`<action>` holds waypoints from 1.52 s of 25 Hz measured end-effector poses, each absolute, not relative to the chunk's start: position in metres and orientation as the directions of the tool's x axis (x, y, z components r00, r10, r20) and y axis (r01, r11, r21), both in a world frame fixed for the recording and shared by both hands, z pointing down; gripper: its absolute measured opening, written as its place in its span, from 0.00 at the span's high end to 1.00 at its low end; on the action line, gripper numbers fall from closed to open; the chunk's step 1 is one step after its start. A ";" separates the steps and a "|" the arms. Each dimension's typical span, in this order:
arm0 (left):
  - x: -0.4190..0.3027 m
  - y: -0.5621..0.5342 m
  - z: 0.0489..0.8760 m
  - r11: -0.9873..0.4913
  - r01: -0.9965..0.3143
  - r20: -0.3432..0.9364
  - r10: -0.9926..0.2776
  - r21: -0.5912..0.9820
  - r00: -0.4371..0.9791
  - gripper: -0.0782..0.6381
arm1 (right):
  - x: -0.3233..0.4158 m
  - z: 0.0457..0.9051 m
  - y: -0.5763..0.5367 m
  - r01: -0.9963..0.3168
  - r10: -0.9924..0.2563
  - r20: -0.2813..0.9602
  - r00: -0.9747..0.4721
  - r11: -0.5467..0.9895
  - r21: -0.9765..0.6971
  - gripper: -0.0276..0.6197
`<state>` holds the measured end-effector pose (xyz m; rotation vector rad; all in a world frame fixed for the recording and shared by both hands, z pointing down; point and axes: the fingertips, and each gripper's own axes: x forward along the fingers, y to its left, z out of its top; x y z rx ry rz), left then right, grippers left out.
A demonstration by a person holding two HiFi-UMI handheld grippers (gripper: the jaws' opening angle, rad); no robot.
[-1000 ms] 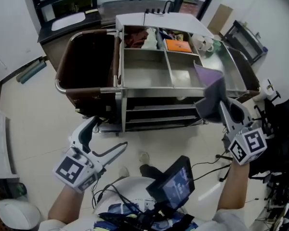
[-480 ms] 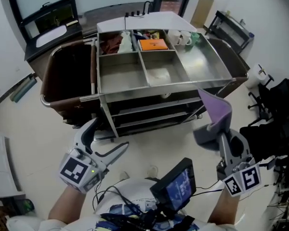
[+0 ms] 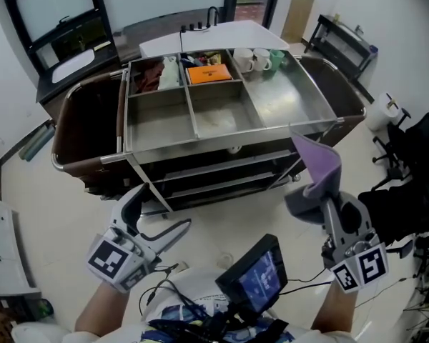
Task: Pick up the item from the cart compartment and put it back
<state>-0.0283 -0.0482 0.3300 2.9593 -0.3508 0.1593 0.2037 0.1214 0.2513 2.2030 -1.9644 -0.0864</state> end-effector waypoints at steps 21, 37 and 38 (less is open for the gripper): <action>0.099 -0.029 0.332 -0.942 -0.327 0.167 -0.310 0.081 0.936 0.24 | 0.356 0.254 0.073 -0.960 -0.991 0.119 -0.057 0.087 0.266 0.86; 0.115 -0.159 0.318 -0.929 -0.362 0.101 -0.354 0.076 0.930 0.24 | 0.284 0.314 -0.178 -0.742 -0.846 0.400 -0.352 0.512 0.432 0.86; 0.112 -0.168 0.319 -0.925 -0.370 0.098 -0.362 0.082 0.927 0.24 | 0.276 0.329 -0.194 -0.705 -0.820 0.438 -0.370 0.554 0.442 0.86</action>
